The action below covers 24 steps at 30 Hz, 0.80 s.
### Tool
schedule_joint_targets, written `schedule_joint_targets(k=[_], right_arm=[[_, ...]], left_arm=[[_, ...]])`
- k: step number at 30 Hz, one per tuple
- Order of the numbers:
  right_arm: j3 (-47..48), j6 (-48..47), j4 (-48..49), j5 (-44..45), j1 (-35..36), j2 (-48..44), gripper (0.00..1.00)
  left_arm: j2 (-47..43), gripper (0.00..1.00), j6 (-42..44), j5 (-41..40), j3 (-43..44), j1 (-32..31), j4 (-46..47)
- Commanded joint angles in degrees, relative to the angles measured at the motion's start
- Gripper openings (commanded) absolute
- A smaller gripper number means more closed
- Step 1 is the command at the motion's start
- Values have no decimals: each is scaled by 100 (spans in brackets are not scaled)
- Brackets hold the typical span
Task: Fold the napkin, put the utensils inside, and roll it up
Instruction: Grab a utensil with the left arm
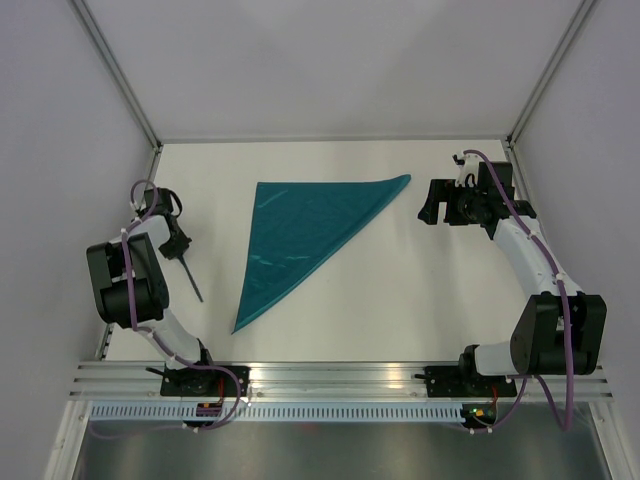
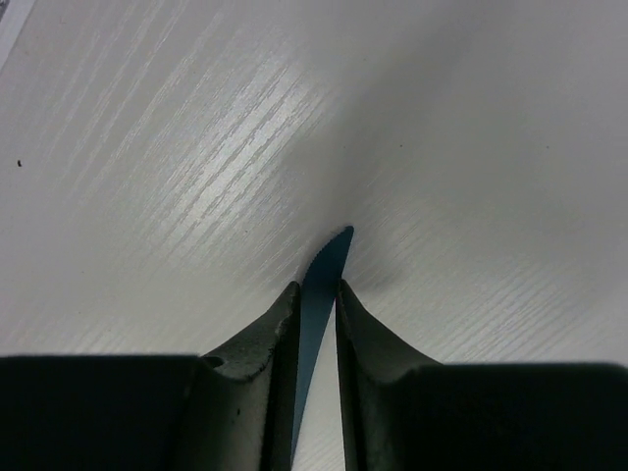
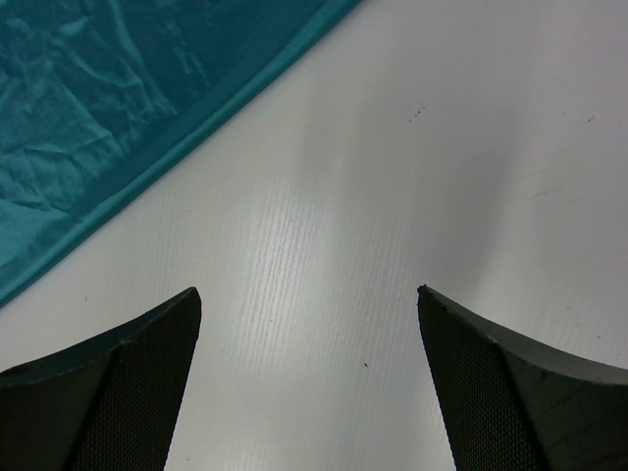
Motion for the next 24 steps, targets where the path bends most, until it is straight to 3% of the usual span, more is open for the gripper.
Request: schedule_joint_targets(k=[1, 9, 17, 24], right_arm=[[238, 55, -17, 62, -11, -122, 96], [229, 47, -17, 62, -11, -113, 95], [238, 47, -35, 54, -11, -165, 95], [229, 55, -35, 54, -11, -244, 96]], left_arm=[[350, 24, 100, 387, 24, 31, -219], [403, 24, -102, 703, 236, 14, -263], [-264, 41, -471, 747, -211, 14, -272], [-678, 45, -630, 791, -757, 14, -325]])
